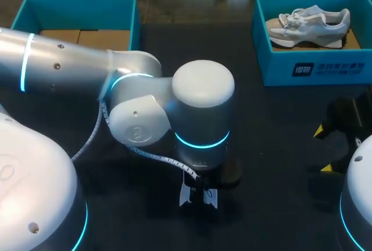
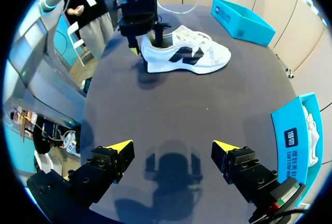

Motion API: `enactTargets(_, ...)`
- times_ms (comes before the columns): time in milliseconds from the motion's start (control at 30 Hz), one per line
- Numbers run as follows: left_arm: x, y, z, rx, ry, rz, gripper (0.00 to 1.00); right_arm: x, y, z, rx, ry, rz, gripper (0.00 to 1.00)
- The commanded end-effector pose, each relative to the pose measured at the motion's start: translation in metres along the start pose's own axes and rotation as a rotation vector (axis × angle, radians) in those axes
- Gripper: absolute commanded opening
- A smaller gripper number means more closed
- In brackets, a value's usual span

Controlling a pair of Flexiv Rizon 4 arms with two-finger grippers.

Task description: Take the shoe out of the shoebox, open the shoe tongue, remove and reinsert the insole, then place the shoe into the shoebox

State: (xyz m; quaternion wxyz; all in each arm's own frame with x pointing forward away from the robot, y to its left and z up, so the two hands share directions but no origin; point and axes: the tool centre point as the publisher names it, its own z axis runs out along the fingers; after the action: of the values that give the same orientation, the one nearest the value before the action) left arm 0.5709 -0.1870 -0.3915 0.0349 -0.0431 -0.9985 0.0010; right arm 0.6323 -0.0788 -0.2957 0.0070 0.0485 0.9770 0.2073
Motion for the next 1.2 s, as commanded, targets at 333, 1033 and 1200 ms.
enactTargets(333,-0.002,0.0,0.001,0.009,0.016,0.006,0.0,0.001,0.0,0.0,0.001,-0.002,0.0,1.0)
enactTargets(1033,-0.058,0.035,-0.093,0.037,0.013,0.045,0.0,0.001,0.0,0.0,0.001,-0.002,0.0,1.0)
enactTargets(1200,-0.072,0.042,-0.121,0.024,0.001,0.047,0.0,0.001,0.0,0.0,0.001,-0.002,0.0,1.0)
